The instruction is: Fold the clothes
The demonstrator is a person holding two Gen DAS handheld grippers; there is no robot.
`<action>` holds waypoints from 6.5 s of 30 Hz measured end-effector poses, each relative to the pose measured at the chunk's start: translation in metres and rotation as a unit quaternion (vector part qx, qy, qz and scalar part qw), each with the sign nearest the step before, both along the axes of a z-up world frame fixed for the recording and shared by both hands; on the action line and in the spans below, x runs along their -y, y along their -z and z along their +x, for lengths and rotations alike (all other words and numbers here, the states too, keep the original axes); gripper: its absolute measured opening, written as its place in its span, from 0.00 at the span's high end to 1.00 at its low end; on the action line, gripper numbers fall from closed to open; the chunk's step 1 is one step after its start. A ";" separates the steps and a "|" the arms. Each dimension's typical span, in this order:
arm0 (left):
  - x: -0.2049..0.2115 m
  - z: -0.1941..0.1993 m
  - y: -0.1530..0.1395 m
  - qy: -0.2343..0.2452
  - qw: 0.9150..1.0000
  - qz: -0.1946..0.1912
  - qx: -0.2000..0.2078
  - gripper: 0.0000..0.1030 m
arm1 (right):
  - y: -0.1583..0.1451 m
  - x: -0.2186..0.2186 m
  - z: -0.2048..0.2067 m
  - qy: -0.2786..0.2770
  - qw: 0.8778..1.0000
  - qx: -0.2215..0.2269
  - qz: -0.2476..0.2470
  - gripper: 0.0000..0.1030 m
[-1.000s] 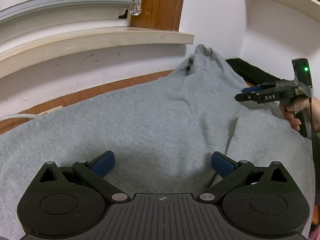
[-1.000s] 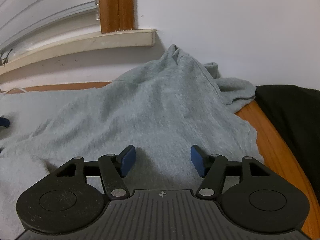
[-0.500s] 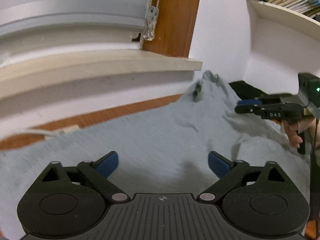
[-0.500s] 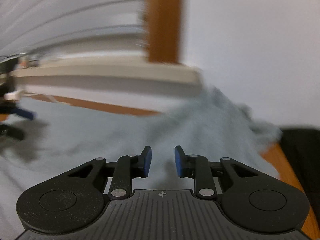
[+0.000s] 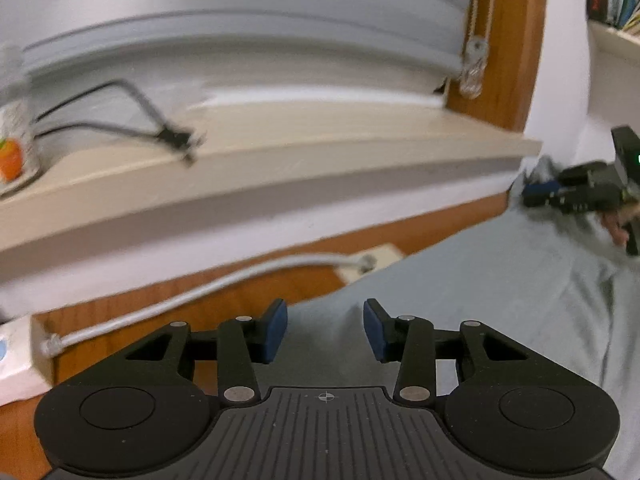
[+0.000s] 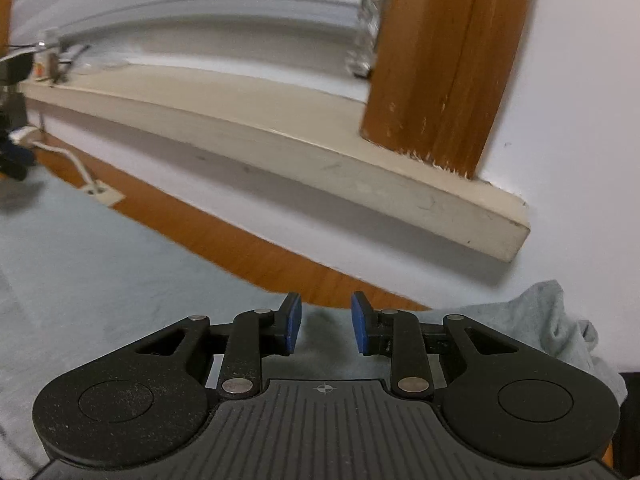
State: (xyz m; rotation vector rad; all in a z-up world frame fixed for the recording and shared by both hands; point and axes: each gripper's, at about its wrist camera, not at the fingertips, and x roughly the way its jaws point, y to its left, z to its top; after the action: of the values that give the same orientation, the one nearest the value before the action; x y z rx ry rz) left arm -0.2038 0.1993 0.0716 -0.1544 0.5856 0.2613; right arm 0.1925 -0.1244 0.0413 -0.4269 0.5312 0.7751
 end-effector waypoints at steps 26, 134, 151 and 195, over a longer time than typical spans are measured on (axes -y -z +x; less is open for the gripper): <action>-0.038 -0.014 0.022 -0.021 0.999 -0.031 -0.006 0.43 | -0.015 0.085 0.049 0.175 0.983 0.005 0.058 0.45; 0.004 -0.033 -0.023 -0.078 0.996 0.019 0.046 0.43 | -0.018 0.089 0.020 0.063 0.991 -0.120 -0.014 0.84; 0.085 0.030 0.002 0.086 0.995 -0.013 0.044 0.27 | 0.009 0.132 0.096 0.249 0.964 -0.086 0.024 0.19; 0.083 0.057 0.026 0.092 0.995 -0.016 -0.036 0.26 | 0.024 0.033 -0.006 0.077 0.992 -0.089 0.039 0.42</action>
State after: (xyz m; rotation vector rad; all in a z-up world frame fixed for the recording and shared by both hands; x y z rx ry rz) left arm -0.1468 0.1165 0.0453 -0.1210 0.6714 0.0798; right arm 0.1861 -0.1572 0.0171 -0.2421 0.6895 0.6861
